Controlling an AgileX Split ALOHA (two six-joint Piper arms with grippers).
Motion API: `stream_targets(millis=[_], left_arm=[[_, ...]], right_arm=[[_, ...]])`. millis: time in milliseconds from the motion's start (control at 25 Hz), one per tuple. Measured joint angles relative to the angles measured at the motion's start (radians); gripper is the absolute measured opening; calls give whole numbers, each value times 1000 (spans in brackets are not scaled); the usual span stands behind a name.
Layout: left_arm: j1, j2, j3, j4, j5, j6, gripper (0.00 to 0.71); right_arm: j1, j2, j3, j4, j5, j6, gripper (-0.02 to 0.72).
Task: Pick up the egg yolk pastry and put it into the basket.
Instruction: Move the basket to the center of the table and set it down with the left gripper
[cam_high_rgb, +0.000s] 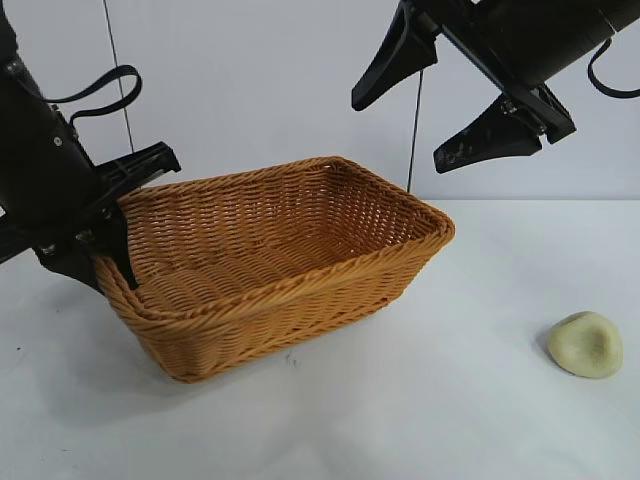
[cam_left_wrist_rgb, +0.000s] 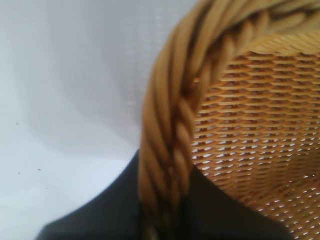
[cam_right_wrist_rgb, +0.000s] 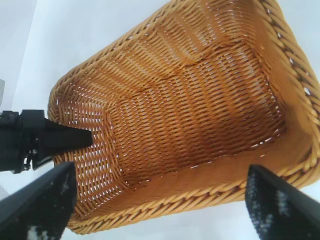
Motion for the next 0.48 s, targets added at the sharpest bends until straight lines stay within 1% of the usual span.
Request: stream_targets(millis=[80, 160, 360, 480], left_arm=[[0, 4, -12, -1, 21, 34, 90], [1, 24, -55, -1, 69, 77, 90], [2, 153, -255, -1, 239, 182, 90], [2, 221, -346, 17, 282, 226, 90]], right_arm=[[0, 0, 0, 0, 0, 0, 654], [0, 0, 0, 0, 0, 0, 654], [0, 0, 0, 0, 0, 0, 654], [0, 0, 0, 0, 0, 0, 654]])
